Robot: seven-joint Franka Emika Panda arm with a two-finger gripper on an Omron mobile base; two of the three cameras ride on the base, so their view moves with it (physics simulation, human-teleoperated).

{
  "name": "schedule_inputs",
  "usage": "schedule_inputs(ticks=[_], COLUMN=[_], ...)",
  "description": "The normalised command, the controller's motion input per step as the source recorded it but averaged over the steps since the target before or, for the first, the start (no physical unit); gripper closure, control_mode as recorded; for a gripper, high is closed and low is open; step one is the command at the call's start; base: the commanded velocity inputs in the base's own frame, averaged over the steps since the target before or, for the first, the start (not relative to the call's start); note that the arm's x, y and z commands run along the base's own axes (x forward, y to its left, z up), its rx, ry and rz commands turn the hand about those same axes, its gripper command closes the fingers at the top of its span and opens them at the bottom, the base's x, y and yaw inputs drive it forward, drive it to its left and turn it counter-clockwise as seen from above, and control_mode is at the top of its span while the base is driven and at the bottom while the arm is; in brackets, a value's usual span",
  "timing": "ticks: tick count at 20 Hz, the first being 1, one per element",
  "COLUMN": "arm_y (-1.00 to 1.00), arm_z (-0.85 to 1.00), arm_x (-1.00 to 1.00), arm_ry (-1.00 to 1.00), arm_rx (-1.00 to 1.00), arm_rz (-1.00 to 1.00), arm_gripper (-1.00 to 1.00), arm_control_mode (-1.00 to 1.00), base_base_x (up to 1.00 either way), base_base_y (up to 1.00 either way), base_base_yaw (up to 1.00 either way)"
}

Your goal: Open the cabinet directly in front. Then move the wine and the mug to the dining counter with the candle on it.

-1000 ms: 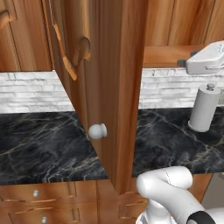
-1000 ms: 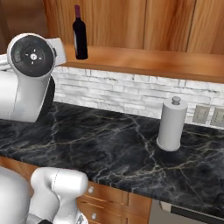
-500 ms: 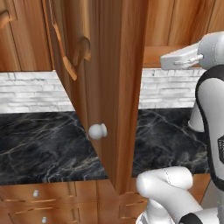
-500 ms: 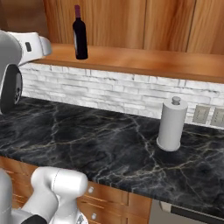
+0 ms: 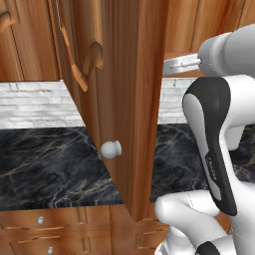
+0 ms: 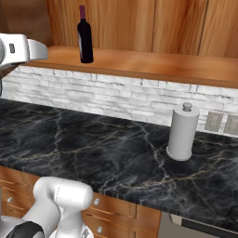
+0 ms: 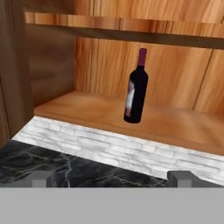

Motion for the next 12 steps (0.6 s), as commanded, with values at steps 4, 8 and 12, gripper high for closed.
schedule_inputs(ticks=[4,8,12], arm_y=[0.02,0.09,-0.31], arm_z=[0.00,0.00,0.00], arm_x=[0.19,0.09,0.05], arm_ry=[0.17,0.06,-0.02], arm_rx=[0.00,-0.02,0.00], arm_rz=[-0.26,-0.08,0.03], arm_gripper=[-1.00,-1.00,-1.00], arm_control_mode=[-1.00,-1.00,-1.00], base_base_x=[0.00,0.00,0.00], base_base_y=[0.00,0.00,0.00], base_base_yaw=[0.00,0.00,0.00])
